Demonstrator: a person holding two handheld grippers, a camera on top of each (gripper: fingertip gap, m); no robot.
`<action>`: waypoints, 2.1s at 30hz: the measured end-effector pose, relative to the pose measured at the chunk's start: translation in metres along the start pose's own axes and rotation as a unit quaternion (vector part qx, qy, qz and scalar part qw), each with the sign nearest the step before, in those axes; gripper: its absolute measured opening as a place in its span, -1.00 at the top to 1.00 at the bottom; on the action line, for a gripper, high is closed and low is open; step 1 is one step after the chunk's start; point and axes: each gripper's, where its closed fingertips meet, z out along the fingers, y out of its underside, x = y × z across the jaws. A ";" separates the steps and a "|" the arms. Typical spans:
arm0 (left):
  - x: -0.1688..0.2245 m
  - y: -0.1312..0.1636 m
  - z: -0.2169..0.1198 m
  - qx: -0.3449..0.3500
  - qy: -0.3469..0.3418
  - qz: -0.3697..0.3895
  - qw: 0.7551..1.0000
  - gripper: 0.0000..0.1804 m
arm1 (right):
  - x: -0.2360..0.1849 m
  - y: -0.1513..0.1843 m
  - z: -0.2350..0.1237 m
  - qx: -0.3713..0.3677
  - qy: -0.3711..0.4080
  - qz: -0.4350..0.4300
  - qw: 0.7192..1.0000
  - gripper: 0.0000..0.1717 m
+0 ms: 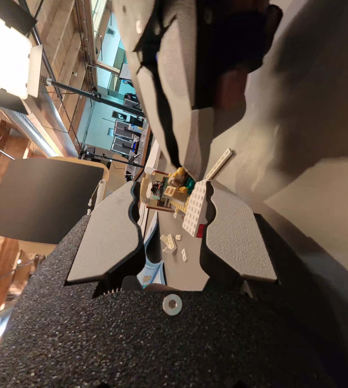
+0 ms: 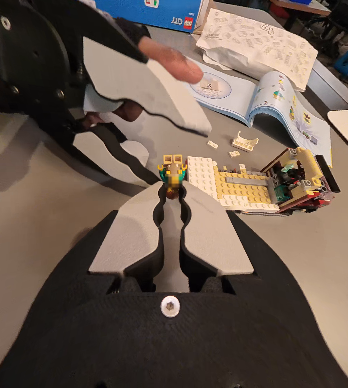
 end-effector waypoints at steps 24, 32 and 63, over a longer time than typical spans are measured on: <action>-0.004 0.000 -0.004 0.010 -0.036 0.017 0.999 0.76 | -0.001 -0.002 -0.005 0.028 -0.019 0.019 0.999 0.81; -0.005 -0.003 -0.007 0.025 -0.030 -0.011 0.999 0.76 | -0.004 -0.007 -0.008 0.046 -0.030 0.015 0.998 0.86; 0.001 0.023 -0.007 -0.002 0.001 -0.073 0.997 0.77 | 0.061 0.043 -0.087 0.037 0.134 0.120 0.983 0.86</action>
